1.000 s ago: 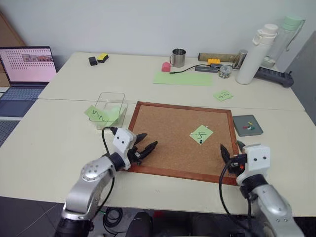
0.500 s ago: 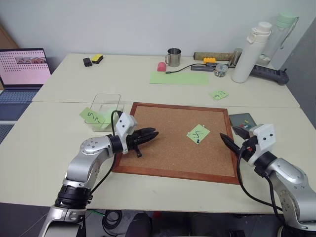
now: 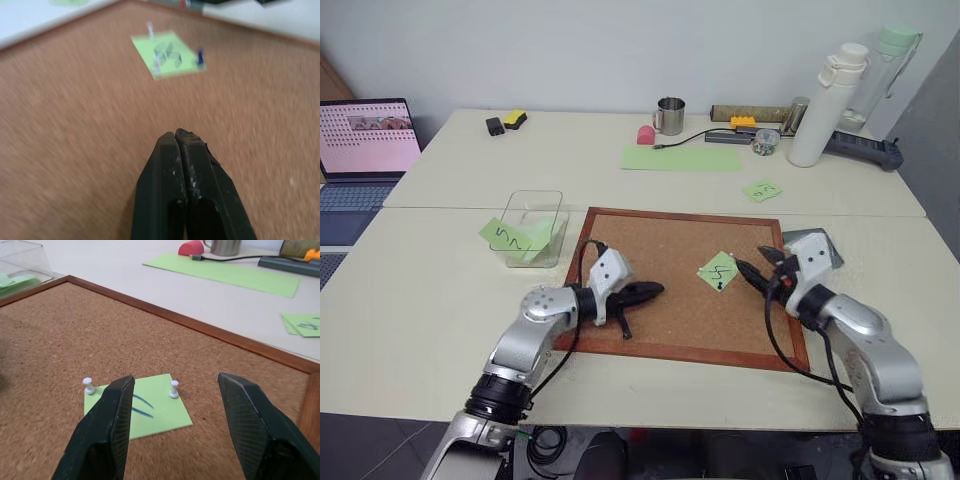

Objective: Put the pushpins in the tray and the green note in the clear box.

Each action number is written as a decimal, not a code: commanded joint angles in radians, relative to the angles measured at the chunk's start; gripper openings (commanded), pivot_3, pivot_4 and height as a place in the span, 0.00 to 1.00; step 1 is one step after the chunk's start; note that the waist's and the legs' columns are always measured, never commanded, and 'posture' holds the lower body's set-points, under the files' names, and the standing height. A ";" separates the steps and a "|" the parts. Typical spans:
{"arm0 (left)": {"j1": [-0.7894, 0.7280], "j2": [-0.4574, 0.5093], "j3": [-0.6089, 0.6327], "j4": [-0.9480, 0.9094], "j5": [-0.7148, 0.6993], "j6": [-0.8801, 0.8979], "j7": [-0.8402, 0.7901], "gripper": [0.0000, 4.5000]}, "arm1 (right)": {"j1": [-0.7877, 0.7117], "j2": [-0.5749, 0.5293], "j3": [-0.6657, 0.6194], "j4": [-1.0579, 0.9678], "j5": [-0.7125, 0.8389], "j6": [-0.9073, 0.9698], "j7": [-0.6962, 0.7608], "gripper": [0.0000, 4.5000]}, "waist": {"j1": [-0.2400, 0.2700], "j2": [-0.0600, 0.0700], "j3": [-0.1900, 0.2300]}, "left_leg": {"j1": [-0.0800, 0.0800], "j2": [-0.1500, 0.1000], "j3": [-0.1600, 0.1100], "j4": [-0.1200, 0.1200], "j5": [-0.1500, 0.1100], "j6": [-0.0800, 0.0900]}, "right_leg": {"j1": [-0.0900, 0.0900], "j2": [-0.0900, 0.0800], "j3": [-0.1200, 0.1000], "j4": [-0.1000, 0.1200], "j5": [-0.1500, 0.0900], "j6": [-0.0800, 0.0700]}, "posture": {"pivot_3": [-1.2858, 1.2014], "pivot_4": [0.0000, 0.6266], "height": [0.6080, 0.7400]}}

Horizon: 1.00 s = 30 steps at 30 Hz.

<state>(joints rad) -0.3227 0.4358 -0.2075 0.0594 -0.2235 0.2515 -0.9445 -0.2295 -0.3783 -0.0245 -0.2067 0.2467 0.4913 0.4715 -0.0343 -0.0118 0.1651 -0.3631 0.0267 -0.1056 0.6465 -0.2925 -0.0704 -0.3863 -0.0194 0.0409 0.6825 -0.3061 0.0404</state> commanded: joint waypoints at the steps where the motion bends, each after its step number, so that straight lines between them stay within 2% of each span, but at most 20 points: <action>1: 0.003 0.012 -0.012 -0.010 0.012 0.014 -0.008 0.01 | -0.076 0.017 0.024 0.077 -0.033 -0.025 -0.018 0.61 | 0.000 0.001 0.000 | 0.000 0.000 0.000 0.000 0.000 0.000 | 0.000 0.000 0.001 0.000 0.000 0.000 | 0.52 0.24 1.00; 9: -0.012 0.004 -0.005 -0.008 0.017 0.027 0.008 0.01 | -0.178 0.048 0.057 0.257 -0.094 -0.062 -0.044 0.61 | 0.000 0.001 0.000 | 0.000 0.000 0.001 0.000 0.000 0.000 | 0.000 0.000 0.001 0.000 0.000 0.000 | 0.52 0.24 1.00; 12: -0.016 0.006 -0.002 -0.002 0.027 0.028 0.020 0.00 | -0.194 0.057 0.059 0.287 -0.101 -0.071 -0.044 0.50 | 0.000 0.001 0.000 | 0.000 0.000 0.001 0.000 0.000 0.000 | 0.000 0.000 0.001 0.000 0.000 0.000 | 0.52 0.24 1.00; 22: -0.016 0.007 0.005 -0.019 0.019 0.047 0.035 0.00 | -0.196 0.077 0.041 0.292 -0.075 -0.076 -0.003 0.03 | -0.001 0.001 0.000 | 0.000 0.000 0.001 0.000 0.000 0.000 | 0.000 0.000 0.001 0.000 0.000 0.000 | 0.52 0.24 1.00; 23: -0.015 0.006 0.006 -0.020 0.019 0.050 0.039 0.00 | -0.195 0.078 0.039 0.289 -0.074 -0.077 -0.002 0.01 | -0.001 0.001 0.000 | 0.000 0.000 0.001 0.000 0.000 0.000 | 0.000 0.000 0.001 0.000 0.000 0.000 | 0.52 0.24 1.00; 30: -0.001 0.007 -0.001 -0.040 0.015 0.074 0.042 0.00 | -0.200 0.092 0.020 0.270 -0.056 -0.091 -0.002 0.01 | 0.000 0.001 0.000 | 0.000 0.000 0.001 0.000 0.000 0.000 | 0.000 0.000 0.001 0.000 0.000 0.000 | 0.52 0.24 1.00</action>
<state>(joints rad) -0.3329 0.4359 -0.2084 0.0368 -0.2188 0.3119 -0.9150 -0.4111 -0.2930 0.0214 0.1061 0.1602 0.4298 0.4603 -0.0347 -0.0111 0.1648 -0.3629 0.0264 -0.1050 0.6466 -0.2925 -0.0704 -0.3864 -0.0199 0.0415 0.6829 -0.3060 0.0404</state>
